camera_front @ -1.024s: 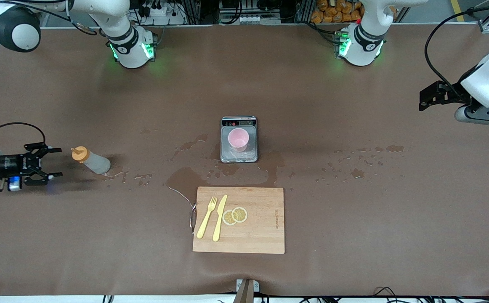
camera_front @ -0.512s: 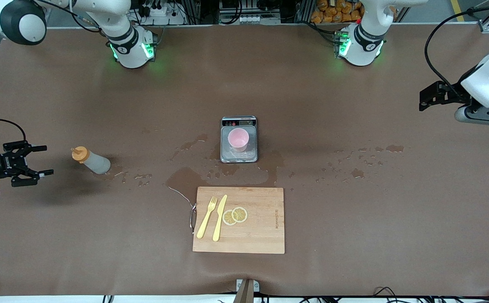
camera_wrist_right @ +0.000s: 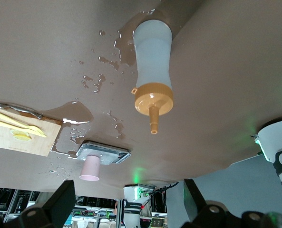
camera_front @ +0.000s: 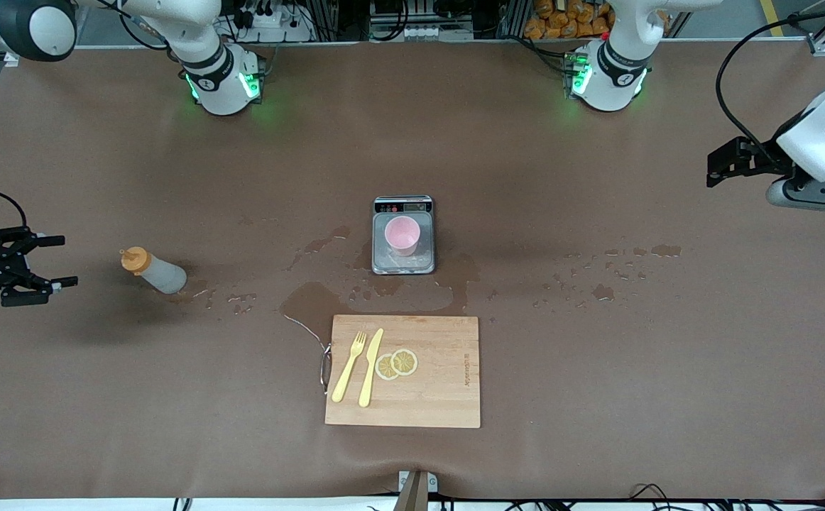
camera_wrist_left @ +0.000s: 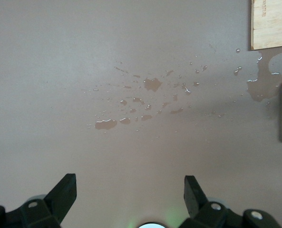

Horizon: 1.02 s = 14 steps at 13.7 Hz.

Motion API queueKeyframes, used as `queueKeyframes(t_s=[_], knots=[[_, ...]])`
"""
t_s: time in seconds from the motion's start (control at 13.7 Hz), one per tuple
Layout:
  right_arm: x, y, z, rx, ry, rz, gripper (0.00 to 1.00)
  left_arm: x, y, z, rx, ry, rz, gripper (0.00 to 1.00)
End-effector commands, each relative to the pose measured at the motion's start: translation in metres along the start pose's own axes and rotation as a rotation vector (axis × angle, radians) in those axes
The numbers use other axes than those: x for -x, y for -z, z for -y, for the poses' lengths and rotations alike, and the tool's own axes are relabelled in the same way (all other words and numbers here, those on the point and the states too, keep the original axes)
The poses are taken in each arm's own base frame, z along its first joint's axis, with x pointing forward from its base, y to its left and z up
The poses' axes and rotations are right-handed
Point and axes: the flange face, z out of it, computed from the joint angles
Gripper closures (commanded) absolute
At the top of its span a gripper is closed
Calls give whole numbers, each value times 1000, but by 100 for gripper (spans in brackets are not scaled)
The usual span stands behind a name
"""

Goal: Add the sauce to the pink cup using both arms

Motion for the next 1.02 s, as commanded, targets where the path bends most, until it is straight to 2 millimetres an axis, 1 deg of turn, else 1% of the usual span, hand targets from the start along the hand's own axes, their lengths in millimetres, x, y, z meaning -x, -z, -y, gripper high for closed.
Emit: queueKeyframes(t_s=[0.0,0.15,0.22,0.29,0.37,0.44,0.51,0.59,0.66,0.73,0.8,0.88,0.95], knots=[[37,5,12,61,19,-61,0,1,5,-7,16,-13,-11,0],[54,-14,34,146,37,-106,0,1,5,-8,17,-19,-11,0],[65,-14,39,154,56,-118,0,1,5,-6,17,-19,-11,0],[77,-9,41,150,68,-134,0,1,4,-6,17,-19,-11,0],[80,-9,41,150,71,-137,0,1,5,-7,17,-21,-11,0],[106,-8,52,161,99,-171,0,1,5,-7,17,-19,-13,0],[120,-10,57,191,97,-213,0,2,5,-8,17,-19,-11,0],[137,-26,73,255,116,-251,0,1,5,-8,17,-19,-11,0],[160,-29,81,300,124,-317,0,2,6,-8,17,-18,-13,0],[172,-28,83,308,136,-339,0,2,7,-9,17,-19,-14,0],[182,-34,89,327,186,-345,0,2,7,-9,17,-19,-14,0],[196,-31,90,335,265,-352,0,2,7,-10,15,-21,-14,0],[210,-34,94,355,349,-358,0,2,6,-8,17,-18,-13,0]])
